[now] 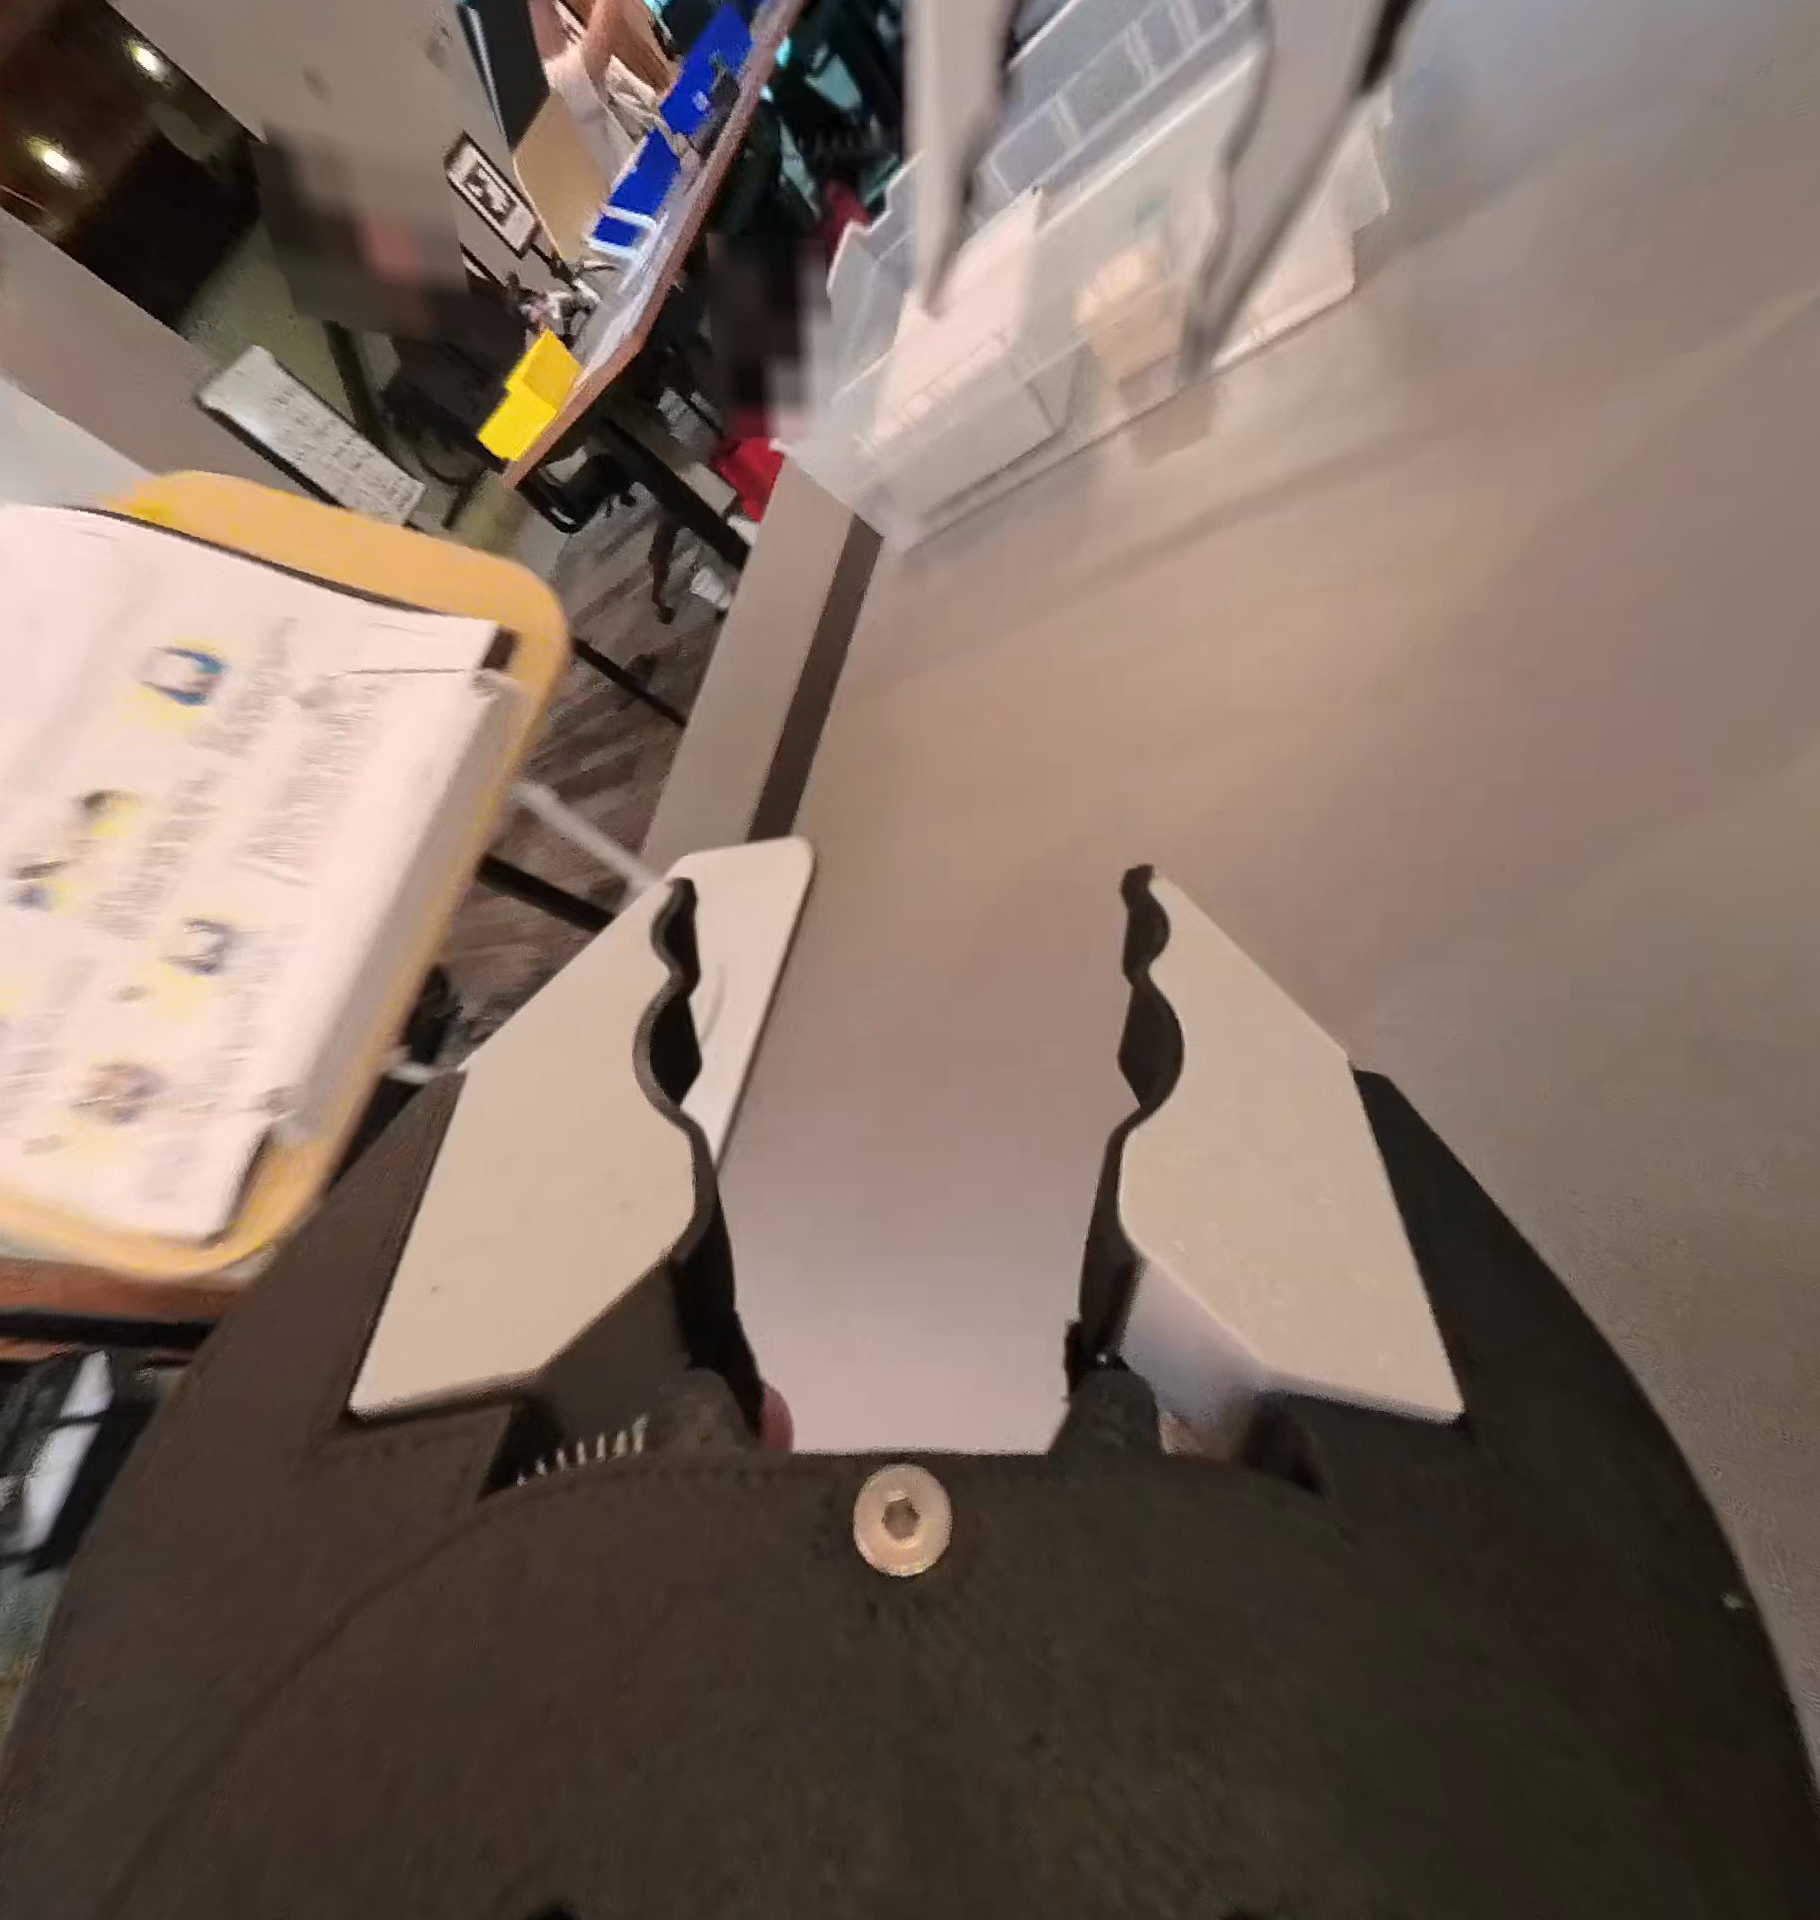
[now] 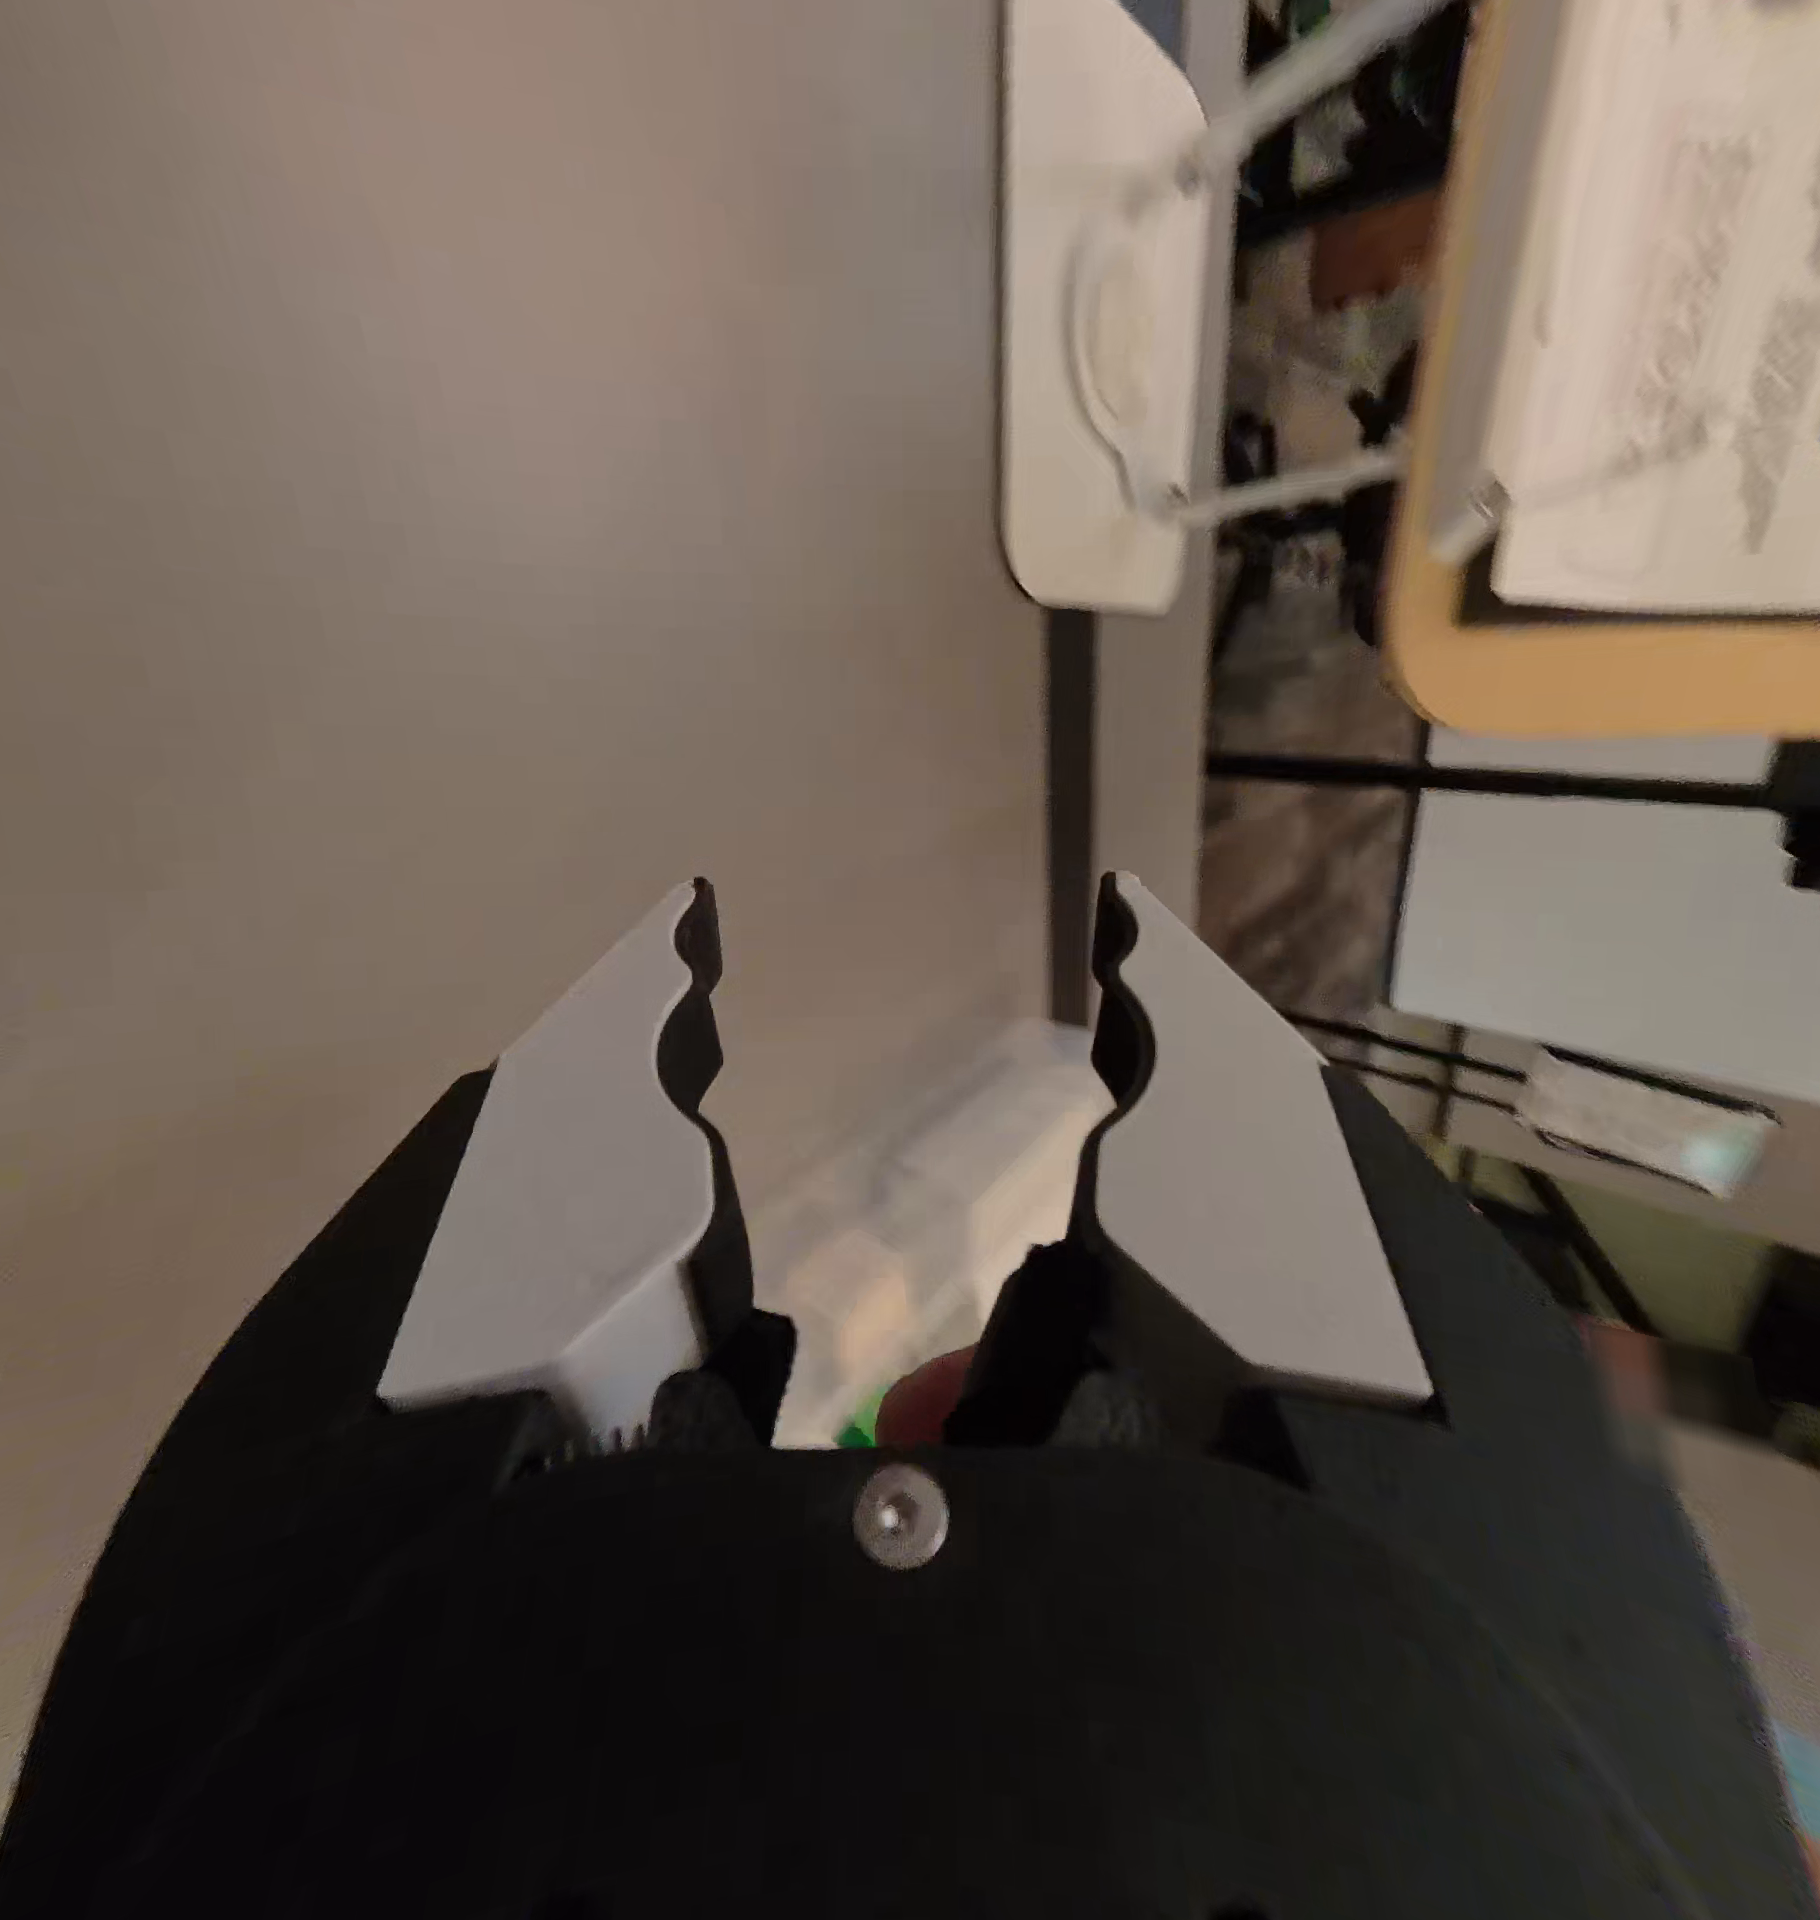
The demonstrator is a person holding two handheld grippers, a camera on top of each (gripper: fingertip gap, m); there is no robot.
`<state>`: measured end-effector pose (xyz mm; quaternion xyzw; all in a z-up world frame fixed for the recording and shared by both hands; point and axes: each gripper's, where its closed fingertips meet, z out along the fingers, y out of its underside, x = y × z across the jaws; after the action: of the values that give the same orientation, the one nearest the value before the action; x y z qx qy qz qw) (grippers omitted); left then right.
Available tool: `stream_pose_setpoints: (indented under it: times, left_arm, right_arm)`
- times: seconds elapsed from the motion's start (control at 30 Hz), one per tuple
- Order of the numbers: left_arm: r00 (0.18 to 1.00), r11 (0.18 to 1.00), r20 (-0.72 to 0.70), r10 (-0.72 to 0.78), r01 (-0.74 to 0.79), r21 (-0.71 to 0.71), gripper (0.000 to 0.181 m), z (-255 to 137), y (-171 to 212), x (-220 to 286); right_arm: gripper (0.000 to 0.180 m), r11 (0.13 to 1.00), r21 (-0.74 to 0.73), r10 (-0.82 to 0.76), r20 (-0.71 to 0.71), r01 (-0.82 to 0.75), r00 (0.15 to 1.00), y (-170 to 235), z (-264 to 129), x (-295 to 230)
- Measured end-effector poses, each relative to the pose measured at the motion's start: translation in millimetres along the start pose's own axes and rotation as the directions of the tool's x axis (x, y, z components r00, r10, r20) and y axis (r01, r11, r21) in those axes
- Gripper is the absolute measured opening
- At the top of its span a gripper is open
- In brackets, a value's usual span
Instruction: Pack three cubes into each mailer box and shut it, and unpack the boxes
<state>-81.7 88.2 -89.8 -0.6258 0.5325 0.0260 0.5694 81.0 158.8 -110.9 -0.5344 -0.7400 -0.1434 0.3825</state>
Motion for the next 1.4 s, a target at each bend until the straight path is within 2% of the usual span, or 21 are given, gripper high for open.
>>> stream_pose_setpoints:
  times: [0.07,0.17,0.23,0.27,0.33,0.43,0.47,0.53,0.63,0.73,0.87,0.93,1.0,1.4]
  left_arm:
    - [0.998,0.994,0.027,0.059,-0.056,-0.097,0.08,-40.4,16.2,-26.6]
    - [0.99,0.936,-0.001,0.138,-0.131,-0.327,0.08,-107.4,72.4,-64.3]
    - [0.985,0.867,-0.118,0.124,-0.165,-0.469,0.103,-151.1,119.5,-70.7]
    - [0.977,0.818,-0.163,0.134,-0.202,-0.538,0.107,-172.3,143.2,-75.4]
    - [0.971,0.725,-0.231,0.062,-0.203,-0.658,0.116,-208.6,184.5,-80.3]
    - [0.952,0.662,-0.302,-0.045,-0.198,-0.723,0.115,-231.7,230.0,-71.2]
    - [0.947,0.622,-0.319,-0.037,-0.228,-0.749,0.118,-236.5,248.1,-71.1]
    - [0.933,0.603,-0.351,-0.078,-0.236,-0.762,0.117,-236.7,272.5,-62.5]
    - [0.925,0.569,-0.366,-0.101,-0.248,-0.784,0.131,-230.4,300.6,-57.8]
    - [0.908,0.573,-0.401,-0.121,-0.266,-0.775,0.143,-216.0,313.0,-45.6]
    - [0.868,0.542,-0.468,-0.166,-0.316,-0.779,0.139,-208.8,329.4,-28.4]
    - [0.851,0.555,-0.474,-0.224,-0.289,-0.78,0.138,-205.9,332.4,-21.6]
    - [0.845,0.554,-0.469,-0.256,-0.269,-0.788,0.129,-205.7,332.3,-19.7]
    - [0.851,0.521,-0.453,-0.268,-0.268,-0.811,0.128,-204.9,333.8,-22.9]
  right_arm:
    - [0.071,0.996,0.081,0.021,0.073,-0.027,0.997,-21.5,5.1,-34.2]
    - [0.068,0.982,0.162,0.08,0.136,-0.102,0.987,-38.9,13.2,-64.0]
    - [0.066,0.969,0.2,0.114,0.169,-0.147,0.979,-45.6,18.4,-78.3]
    - [0.063,0.959,0.219,0.139,0.19,-0.18,0.972,-49.2,21.5,-85.3]
    - [0.065,0.943,0.24,0.171,0.244,-0.23,0.955,-55.3,28.6,-101.9]
    - [0.063,0.93,0.252,0.197,0.274,-0.268,0.941,-60.3,40.9,-114.7]
    - [0.062,0.922,0.263,0.208,0.282,-0.284,0.937,-63.0,44.0,-116.9]
    - [0.062,0.904,0.288,0.226,0.305,-0.316,0.925,-68.6,48.0,-120.8]
    - [0.062,0.894,0.312,0.223,0.31,-0.321,0.924,-71.2,51.9,-125.1]
    - [0.061,0.889,0.334,0.223,0.281,-0.313,0.933,-69.3,56.2,-124.0]
    - [0.06,0.882,0.348,0.225,0.279,-0.317,0.933,-66.1,58.3,-124.9]
    - [0.06,0.878,0.353,0.233,0.278,-0.325,0.932,-64.2,59.0,-124.0]
    - [0.059,0.875,0.356,0.24,0.27,-0.328,0.933,-61.6,60.0,-122.2]
    - [0.053,0.847,0.41,0.232,0.286,-0.338,0.93,-64.3,60.0,-124.4]
